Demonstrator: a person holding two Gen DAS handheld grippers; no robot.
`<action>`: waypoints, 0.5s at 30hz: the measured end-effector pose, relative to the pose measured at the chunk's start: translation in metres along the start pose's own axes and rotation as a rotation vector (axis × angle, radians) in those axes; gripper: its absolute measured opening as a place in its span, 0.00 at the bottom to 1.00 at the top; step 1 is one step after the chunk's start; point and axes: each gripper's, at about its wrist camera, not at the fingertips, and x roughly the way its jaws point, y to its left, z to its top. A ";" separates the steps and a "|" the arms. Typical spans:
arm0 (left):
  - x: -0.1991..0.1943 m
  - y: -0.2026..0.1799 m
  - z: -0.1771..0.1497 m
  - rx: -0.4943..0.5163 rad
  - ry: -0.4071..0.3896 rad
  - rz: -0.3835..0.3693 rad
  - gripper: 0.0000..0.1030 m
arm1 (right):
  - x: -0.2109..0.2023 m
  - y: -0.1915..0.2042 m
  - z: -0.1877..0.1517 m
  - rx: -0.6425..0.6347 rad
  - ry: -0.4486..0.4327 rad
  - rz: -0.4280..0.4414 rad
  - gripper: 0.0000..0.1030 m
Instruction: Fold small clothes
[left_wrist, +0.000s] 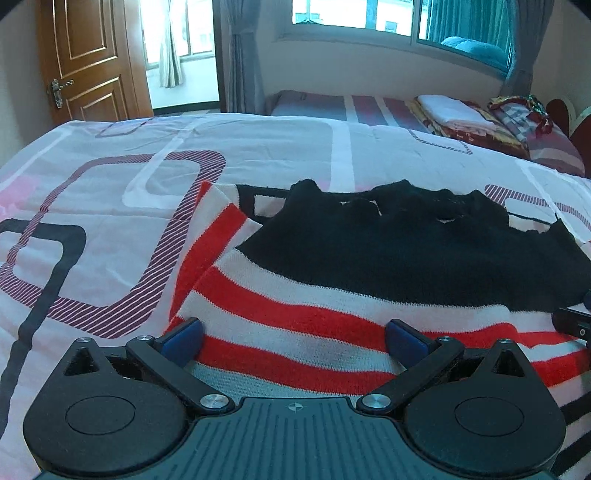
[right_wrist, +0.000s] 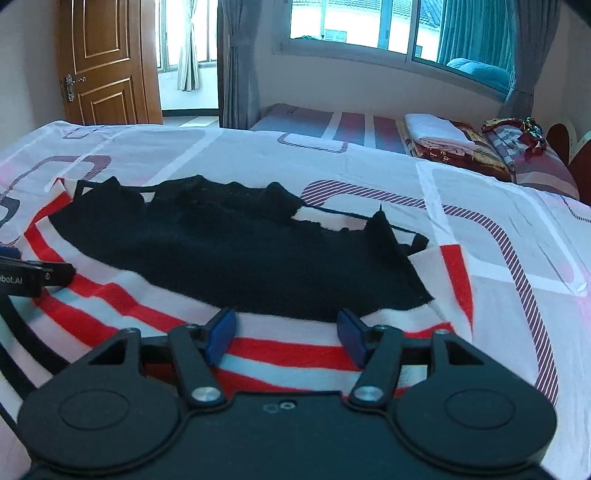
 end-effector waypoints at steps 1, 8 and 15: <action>0.000 0.000 0.001 -0.001 0.001 0.000 1.00 | 0.001 0.000 0.001 -0.005 0.000 0.000 0.59; -0.009 -0.009 0.016 0.010 -0.054 0.029 1.00 | -0.001 -0.011 0.004 0.009 -0.036 0.048 0.56; 0.023 -0.012 0.024 0.013 -0.027 0.068 1.00 | 0.007 -0.009 0.017 -0.040 -0.066 0.050 0.52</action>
